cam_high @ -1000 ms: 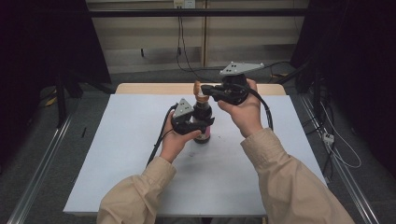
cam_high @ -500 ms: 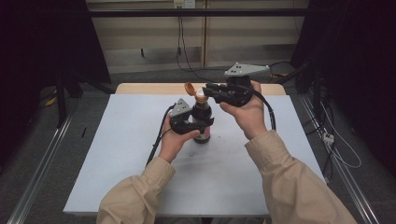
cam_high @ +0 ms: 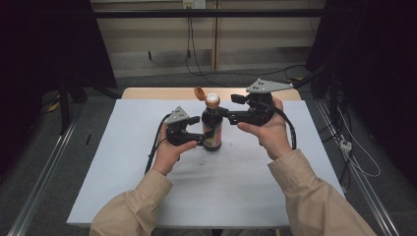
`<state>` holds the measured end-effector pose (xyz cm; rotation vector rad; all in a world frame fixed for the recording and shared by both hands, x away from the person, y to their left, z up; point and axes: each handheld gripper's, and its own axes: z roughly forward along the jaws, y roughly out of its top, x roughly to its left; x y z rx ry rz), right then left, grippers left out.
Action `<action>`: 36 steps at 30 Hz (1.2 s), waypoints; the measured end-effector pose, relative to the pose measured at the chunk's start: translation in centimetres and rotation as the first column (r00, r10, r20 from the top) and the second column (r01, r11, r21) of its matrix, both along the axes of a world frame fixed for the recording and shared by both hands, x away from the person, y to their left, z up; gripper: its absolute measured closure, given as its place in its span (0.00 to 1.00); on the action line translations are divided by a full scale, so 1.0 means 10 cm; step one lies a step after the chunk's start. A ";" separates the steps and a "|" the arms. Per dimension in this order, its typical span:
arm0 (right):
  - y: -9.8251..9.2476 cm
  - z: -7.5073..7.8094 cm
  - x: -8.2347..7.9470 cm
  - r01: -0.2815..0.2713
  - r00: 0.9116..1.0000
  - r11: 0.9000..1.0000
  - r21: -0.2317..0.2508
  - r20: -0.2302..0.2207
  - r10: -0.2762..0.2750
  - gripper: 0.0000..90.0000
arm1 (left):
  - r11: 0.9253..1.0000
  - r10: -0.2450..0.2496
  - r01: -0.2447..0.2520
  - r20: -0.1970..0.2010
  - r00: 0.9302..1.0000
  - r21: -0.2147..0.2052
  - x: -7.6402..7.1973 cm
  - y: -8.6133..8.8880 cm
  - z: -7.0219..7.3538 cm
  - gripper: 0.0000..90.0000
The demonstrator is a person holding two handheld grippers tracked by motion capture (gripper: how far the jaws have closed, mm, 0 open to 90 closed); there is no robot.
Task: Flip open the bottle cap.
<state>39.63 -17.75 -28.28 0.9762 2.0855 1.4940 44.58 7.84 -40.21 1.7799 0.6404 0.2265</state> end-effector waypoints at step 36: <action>-0.66 -1.06 -0.73 0.057 0.997 0.998 0.016 -0.046 -0.056 0.24 | 0.999 -0.031 0.030 0.015 0.999 0.035 -0.59 0.83 -0.11 0.12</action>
